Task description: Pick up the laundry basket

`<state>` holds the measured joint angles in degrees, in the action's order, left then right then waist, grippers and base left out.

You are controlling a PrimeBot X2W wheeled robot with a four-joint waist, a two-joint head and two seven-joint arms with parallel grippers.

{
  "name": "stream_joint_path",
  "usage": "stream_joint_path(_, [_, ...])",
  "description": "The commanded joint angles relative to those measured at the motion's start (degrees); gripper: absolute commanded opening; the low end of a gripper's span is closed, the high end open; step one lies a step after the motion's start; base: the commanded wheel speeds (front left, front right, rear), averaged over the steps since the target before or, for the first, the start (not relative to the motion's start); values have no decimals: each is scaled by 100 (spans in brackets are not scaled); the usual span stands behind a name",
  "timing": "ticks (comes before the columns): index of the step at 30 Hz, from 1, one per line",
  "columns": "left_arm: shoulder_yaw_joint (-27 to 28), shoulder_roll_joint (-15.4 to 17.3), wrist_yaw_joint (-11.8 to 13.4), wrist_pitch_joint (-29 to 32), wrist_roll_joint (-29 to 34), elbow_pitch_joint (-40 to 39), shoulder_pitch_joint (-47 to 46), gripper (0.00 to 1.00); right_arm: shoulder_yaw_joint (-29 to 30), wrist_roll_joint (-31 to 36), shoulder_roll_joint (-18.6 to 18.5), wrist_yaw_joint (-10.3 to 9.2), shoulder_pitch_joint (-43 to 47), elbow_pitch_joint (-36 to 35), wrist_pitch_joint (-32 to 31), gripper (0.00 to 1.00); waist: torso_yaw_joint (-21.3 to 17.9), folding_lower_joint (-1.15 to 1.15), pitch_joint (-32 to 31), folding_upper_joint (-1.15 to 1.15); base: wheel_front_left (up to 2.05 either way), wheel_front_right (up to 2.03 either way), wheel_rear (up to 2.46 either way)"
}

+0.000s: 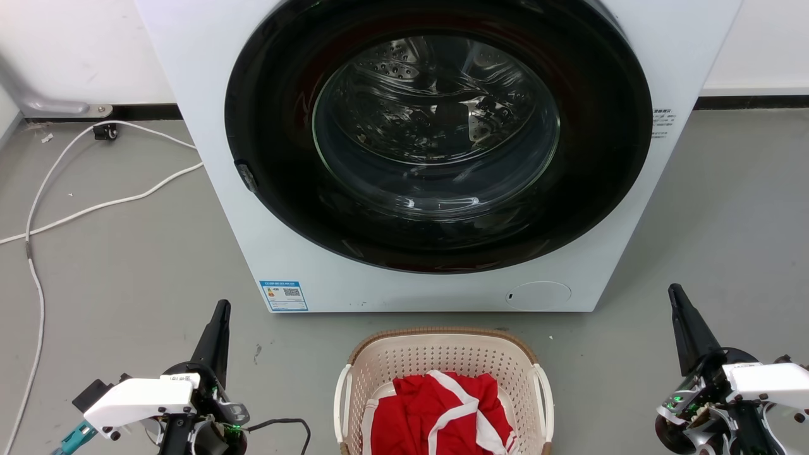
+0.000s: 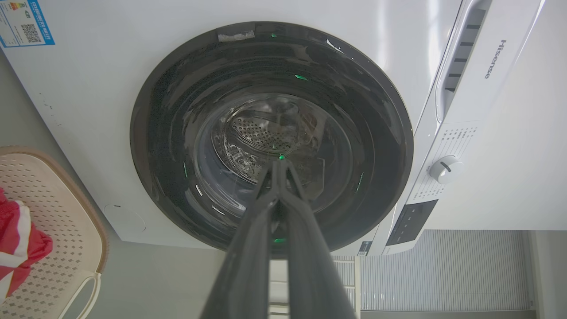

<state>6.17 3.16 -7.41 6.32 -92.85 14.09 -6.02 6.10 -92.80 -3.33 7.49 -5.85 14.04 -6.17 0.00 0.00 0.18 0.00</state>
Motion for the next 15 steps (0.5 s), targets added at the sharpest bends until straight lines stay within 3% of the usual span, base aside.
stream_joint_path(1, [24, -8, -22, 8, 34, 2, -40, 0, 7, 12, 23, 0, -71, 8, -24, 0, 0, 0, 0, 0, 0, 0, 0])
stream_joint_path(15, [32, -12, -22, 14, 30, 2, -40, 0, 15, 24, 30, 0, -72, 8, -25, 0, 0, 0, 0, 0, 0, 0, 0])
